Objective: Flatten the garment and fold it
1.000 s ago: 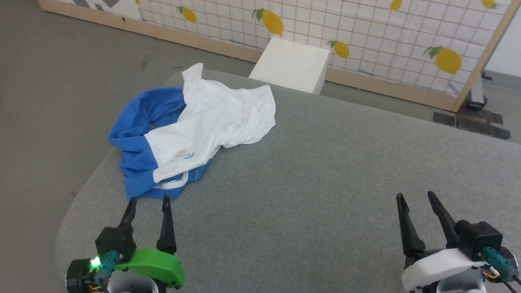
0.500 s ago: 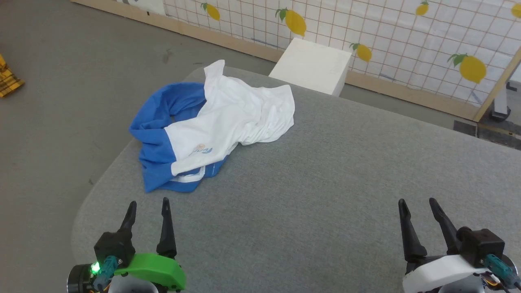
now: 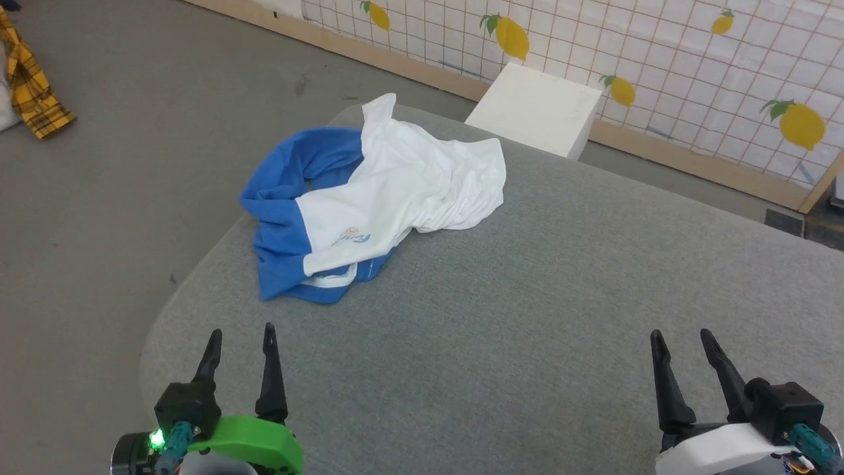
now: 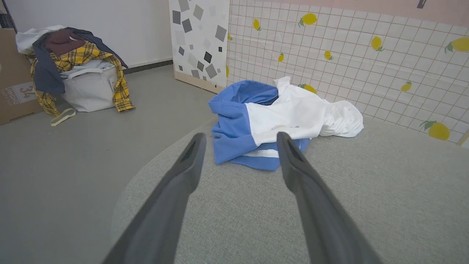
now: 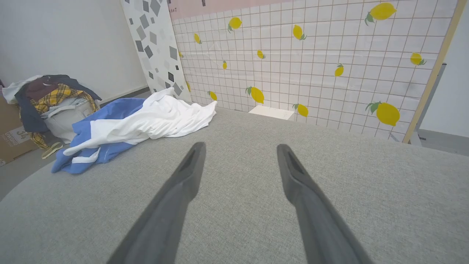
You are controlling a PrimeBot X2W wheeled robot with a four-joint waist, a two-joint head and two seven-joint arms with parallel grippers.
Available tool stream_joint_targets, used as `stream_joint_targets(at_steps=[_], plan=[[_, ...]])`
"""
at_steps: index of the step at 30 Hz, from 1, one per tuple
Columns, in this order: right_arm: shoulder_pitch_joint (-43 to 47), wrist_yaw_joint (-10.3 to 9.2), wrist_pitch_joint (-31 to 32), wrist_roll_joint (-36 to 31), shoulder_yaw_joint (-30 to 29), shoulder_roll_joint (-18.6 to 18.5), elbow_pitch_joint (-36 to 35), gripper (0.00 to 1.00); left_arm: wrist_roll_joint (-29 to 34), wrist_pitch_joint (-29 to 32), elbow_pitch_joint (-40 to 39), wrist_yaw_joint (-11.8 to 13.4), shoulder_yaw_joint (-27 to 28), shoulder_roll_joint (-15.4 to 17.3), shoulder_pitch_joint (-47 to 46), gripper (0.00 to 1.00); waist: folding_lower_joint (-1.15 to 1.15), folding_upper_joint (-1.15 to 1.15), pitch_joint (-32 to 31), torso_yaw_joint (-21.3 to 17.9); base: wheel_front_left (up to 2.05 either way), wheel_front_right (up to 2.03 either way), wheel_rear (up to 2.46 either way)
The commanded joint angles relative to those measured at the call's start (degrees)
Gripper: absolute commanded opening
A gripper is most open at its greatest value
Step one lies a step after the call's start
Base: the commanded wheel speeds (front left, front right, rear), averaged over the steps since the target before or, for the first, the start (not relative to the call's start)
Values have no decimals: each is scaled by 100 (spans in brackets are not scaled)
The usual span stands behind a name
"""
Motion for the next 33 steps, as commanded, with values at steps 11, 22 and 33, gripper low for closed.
stream_joint_targets(at_steps=[11,22,33], plan=[[129,-8,-219,131,-58,2,137,100,-120,-212,158,70,-48,15,103,100,0,31,20,332,0,0,0],[169,-9,-301,199,-66,2,207,100,-183,-293,233,96,-65,12,108,100,0,33,21,466,0,0,0],[95,-9,-300,176,-2,2,218,100,-311,-219,349,-119,-78,156,-303,100,0,33,77,336,0,0,0]])
